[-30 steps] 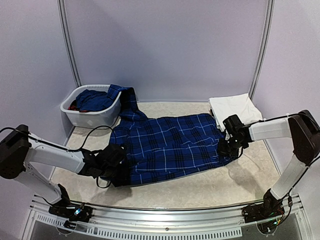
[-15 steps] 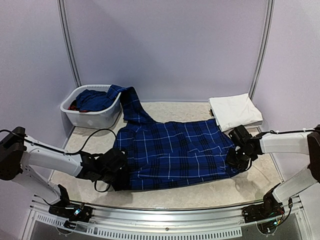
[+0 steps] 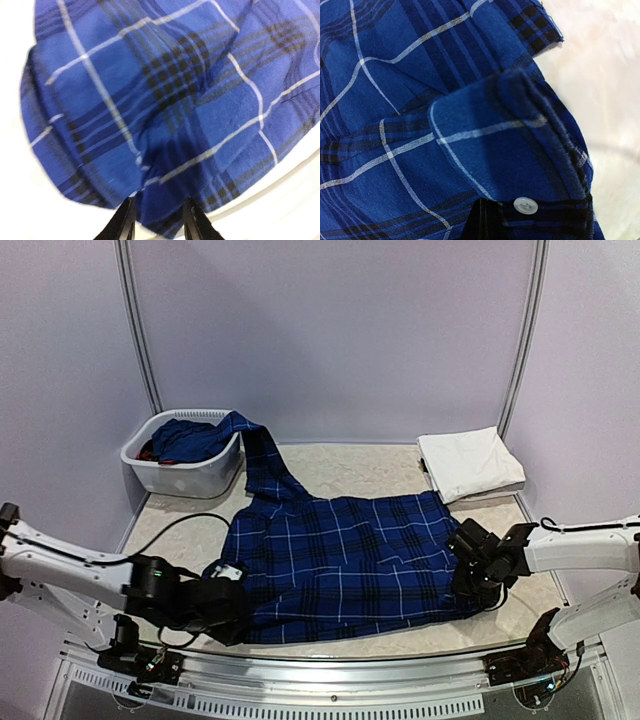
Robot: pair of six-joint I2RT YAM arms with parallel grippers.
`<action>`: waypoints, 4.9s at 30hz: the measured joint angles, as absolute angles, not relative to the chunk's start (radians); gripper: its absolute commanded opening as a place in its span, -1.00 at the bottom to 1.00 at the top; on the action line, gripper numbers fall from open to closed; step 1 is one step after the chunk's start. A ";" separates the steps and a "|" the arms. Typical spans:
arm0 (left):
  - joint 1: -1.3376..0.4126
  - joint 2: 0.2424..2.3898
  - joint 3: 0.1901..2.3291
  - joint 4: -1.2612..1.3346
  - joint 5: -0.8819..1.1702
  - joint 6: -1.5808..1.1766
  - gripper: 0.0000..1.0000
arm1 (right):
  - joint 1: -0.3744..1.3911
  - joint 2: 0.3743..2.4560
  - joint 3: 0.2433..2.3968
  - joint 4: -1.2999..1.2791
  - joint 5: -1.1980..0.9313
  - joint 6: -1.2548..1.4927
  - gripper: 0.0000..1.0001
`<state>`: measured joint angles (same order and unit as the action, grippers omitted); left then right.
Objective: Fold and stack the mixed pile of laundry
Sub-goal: Move the 1/3-folded shirt to the center of the board, then fold the 1/3-folded shirt at the center of the board.
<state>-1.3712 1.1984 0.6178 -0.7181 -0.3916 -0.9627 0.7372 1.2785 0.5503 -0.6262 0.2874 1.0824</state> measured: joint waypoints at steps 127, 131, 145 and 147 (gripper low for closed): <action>-0.445 1.760 0.935 -0.279 -0.213 -0.329 -1.00 | 0.509 2.543 2.220 -0.918 0.244 0.624 -0.77; -0.445 1.760 0.935 -0.276 -0.213 -0.329 -1.00 | 0.520 2.543 2.217 -0.910 0.253 0.602 -1.00; -0.451 1.736 0.935 -0.278 -0.209 -0.325 -1.00 | 0.524 2.537 2.208 -0.898 0.260 0.574 -1.00; -0.455 1.710 0.936 -0.283 -0.212 -0.325 -1.00 | 0.524 2.531 2.197 -0.887 0.259 0.566 -1.00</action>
